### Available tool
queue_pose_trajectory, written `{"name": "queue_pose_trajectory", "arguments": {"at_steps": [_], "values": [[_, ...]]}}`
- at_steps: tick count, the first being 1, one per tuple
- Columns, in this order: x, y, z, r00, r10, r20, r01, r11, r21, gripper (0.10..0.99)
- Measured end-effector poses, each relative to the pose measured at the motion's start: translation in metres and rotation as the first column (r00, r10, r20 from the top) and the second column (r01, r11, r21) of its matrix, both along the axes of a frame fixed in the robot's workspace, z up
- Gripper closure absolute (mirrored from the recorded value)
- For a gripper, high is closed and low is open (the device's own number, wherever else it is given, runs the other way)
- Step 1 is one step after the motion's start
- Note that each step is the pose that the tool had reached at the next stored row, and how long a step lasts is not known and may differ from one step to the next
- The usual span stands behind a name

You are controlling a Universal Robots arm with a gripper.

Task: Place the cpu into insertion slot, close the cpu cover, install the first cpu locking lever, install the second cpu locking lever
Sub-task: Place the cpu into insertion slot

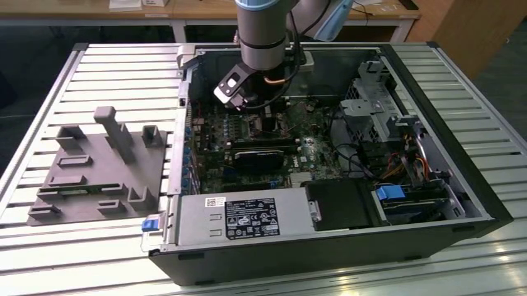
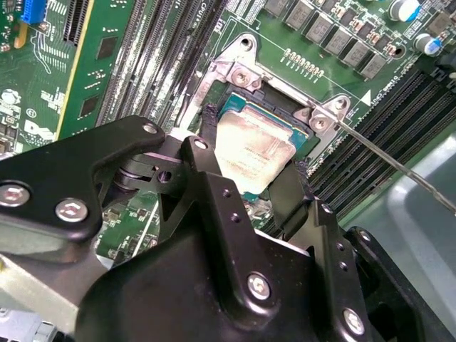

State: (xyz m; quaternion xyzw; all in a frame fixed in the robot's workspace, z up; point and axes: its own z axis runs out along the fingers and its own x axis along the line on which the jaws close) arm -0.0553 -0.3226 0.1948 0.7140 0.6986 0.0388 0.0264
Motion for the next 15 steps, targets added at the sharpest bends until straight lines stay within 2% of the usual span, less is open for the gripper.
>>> {"name": "queue_pose_trajectory", "arguments": {"at_steps": [15], "values": [[0.0008,0.0000,-0.0005,1.0000,0.000,0.0000,0.000,1.0000,0.001,0.549]]}}
